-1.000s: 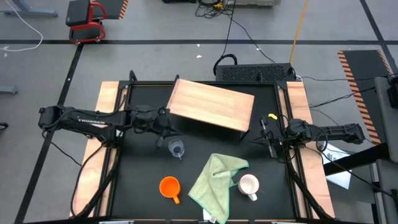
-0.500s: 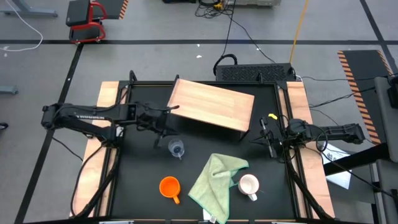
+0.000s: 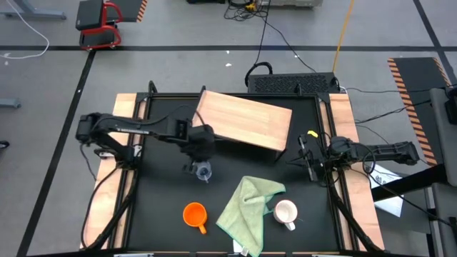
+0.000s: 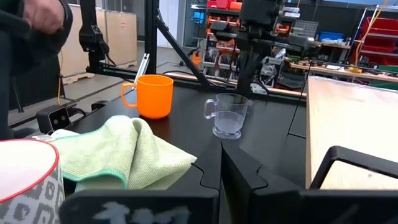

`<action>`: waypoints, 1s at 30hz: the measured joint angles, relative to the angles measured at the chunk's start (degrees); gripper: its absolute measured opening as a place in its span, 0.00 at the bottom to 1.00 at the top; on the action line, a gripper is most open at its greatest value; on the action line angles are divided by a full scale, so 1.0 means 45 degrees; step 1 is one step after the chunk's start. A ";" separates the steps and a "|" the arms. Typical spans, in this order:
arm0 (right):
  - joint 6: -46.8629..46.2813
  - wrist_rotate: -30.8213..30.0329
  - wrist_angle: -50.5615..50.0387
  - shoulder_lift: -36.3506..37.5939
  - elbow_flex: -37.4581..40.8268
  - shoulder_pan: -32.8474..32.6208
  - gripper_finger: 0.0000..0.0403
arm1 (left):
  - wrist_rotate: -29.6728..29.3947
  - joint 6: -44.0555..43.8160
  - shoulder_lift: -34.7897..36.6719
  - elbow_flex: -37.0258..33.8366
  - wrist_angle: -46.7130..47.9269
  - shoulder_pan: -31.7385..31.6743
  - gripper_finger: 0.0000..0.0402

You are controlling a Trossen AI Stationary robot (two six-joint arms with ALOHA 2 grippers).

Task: Stack small to large cups/mugs on shelf
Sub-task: Put the transparent mug on the shelf

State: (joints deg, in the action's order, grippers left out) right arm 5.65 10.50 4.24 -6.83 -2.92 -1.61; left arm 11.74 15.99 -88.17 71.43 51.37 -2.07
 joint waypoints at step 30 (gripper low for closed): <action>-0.0005 -0.0011 -0.0167 0.0000 0.0002 0.0005 0.00 | -0.0290 0.0005 -0.0970 0.0832 0.1521 0.0210 0.00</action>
State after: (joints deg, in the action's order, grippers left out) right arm 5.63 10.45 3.49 -6.83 -2.91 -1.58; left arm 10.44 16.01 -92.53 75.18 58.22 -1.13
